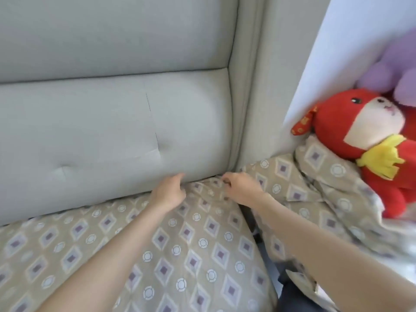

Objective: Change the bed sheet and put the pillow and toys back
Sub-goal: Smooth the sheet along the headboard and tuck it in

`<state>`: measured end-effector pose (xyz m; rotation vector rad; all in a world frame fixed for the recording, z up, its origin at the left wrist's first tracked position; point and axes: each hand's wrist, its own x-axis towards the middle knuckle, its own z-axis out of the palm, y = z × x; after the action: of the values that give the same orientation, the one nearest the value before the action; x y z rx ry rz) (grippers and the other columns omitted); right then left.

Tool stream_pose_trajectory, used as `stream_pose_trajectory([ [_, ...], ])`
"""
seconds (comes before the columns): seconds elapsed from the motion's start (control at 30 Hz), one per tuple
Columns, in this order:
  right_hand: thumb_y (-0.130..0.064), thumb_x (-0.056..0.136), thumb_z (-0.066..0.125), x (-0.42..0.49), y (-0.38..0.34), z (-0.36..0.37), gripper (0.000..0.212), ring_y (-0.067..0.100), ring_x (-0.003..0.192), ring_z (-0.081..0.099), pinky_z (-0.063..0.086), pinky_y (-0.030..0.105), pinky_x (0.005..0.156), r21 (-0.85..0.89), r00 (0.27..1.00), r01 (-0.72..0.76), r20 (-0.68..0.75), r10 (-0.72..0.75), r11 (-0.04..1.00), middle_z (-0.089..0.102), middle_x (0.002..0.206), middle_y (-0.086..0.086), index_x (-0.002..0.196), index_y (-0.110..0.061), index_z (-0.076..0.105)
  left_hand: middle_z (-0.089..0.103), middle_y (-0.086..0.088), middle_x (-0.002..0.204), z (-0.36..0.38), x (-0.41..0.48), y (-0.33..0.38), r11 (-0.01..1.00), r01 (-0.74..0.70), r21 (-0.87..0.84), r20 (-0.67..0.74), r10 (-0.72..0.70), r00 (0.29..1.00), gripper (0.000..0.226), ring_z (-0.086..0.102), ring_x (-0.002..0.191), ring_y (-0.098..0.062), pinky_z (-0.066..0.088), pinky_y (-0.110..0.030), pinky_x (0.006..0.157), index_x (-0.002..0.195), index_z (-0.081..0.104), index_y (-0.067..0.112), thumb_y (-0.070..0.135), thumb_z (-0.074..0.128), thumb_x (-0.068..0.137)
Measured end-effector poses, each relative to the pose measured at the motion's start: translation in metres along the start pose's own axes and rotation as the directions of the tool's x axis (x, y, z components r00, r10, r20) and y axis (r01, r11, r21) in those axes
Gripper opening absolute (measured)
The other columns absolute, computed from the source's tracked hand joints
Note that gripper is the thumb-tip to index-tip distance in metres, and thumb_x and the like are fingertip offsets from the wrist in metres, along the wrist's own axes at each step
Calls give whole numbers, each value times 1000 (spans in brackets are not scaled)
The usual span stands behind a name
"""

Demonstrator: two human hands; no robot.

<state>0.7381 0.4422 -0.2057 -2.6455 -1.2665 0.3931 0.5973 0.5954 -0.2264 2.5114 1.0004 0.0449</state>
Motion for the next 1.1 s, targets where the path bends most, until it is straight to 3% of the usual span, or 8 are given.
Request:
stream_pose_trajectory([
  [0.23,-21,92,44,-61,13,-106,33,29,106,60,47,36,82,81,913,40,-409,-3,996,65,121,0,120,-28,60,60,-1,127,-53,-19,105,934,-175,-313,-137,138,981,48,57,113,-22,45,-32,97,133,51,21,7,49,87],
  [0.47,-17,89,47,-126,51,-195,33,18,110,56,45,33,74,28,702,51,-712,-16,998,66,114,-8,116,-27,61,61,-3,121,-90,-50,213,758,-330,-563,-197,265,944,43,58,91,-13,46,-18,73,130,52,18,5,48,89],
  [0.53,-18,88,48,-140,68,-210,32,18,110,52,42,33,67,-11,643,2,-766,-10,1000,62,116,-8,116,-27,60,59,-4,119,-90,-56,242,688,-270,-674,-129,250,960,44,59,96,-19,49,-28,78,133,48,16,7,49,90],
  [0.7,-12,81,53,-167,118,-246,42,26,119,42,40,31,71,-40,612,-135,-789,51,990,49,133,-1,122,-17,57,50,-3,132,-77,-66,312,528,-30,-849,75,176,982,72,54,102,-19,52,-29,65,148,17,28,18,58,89],
  [0.8,-14,80,57,-175,146,-261,52,33,121,35,44,39,76,-39,617,-273,-774,144,961,37,139,7,131,-17,48,32,-3,149,-64,-65,347,495,28,-868,105,128,986,87,45,125,-28,53,-41,85,150,6,29,20,64,85],
  [0.87,-15,80,58,-177,161,-265,59,36,120,34,40,37,70,-9,633,-306,-748,197,952,33,139,9,136,-25,41,28,-7,150,-57,-65,364,511,68,-857,131,87,988,95,41,127,-32,51,-40,82,151,3,29,23,69,82],
  [1.0,-21,82,56,-169,185,-269,67,40,112,43,41,40,72,-18,681,-382,-681,268,924,29,137,12,141,-36,28,24,-17,150,-46,-57,388,595,66,-801,83,2,997,107,33,133,-36,39,-47,105,151,0,23,26,76,76],
  [1.1,-19,84,56,-154,192,-270,66,40,102,50,39,37,67,6,655,-381,-704,274,925,32,130,14,141,-36,27,15,-19,153,-40,-51,397,685,69,-725,73,-23,997,113,22,139,-36,29,-46,108,151,-2,22,30,79,74],
])
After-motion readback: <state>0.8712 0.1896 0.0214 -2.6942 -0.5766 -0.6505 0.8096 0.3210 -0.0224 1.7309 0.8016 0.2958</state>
